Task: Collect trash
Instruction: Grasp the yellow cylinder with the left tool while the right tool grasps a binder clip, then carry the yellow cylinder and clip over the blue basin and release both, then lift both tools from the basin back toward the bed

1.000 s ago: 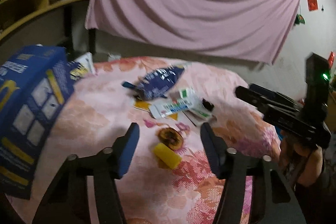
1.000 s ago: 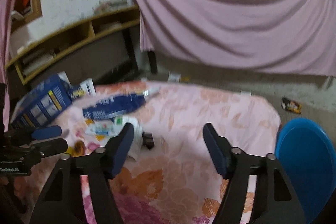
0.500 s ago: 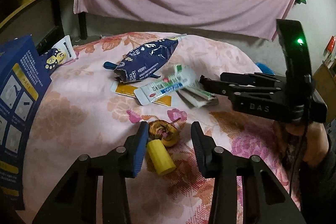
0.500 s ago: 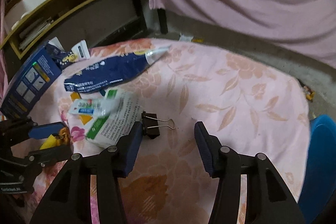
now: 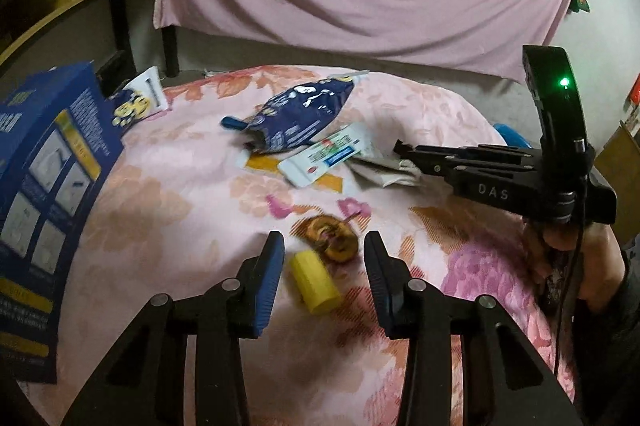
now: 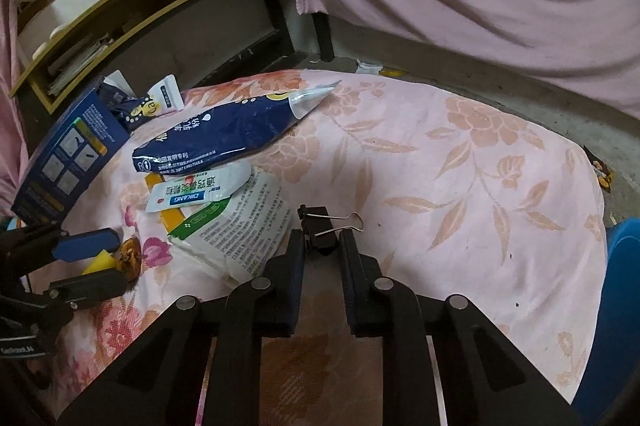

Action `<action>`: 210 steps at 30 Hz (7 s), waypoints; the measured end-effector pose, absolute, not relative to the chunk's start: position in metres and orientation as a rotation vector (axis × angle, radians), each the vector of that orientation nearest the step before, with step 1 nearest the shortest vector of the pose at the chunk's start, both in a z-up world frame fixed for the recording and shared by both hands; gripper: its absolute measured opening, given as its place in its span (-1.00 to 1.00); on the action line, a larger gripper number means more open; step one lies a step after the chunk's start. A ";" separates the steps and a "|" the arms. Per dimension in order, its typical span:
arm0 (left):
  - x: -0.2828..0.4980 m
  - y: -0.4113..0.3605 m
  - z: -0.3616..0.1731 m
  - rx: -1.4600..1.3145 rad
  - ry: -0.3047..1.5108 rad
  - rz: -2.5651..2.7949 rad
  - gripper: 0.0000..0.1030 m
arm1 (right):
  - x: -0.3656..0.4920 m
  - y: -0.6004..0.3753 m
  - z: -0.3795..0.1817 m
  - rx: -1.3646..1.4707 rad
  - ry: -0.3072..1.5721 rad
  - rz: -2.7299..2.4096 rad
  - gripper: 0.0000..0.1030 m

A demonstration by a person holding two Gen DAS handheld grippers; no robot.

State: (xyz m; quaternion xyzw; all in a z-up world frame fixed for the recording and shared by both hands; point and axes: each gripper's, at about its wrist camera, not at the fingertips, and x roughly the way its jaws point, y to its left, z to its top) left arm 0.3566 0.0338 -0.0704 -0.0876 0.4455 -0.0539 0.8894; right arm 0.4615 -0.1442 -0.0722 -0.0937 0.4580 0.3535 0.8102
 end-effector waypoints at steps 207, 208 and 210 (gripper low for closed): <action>0.344 0.051 -0.057 -0.263 0.816 -0.163 -0.04 | 0.433 -0.129 -0.047 -0.141 0.823 0.796 0.15; 0.346 0.049 -0.058 -0.261 0.828 -0.172 -0.05 | 0.434 -0.127 -0.049 -0.139 0.836 0.803 0.15; 0.350 0.046 -0.062 -0.257 0.856 -0.186 -0.05 | 0.437 -0.125 -0.054 -0.136 0.865 0.812 0.15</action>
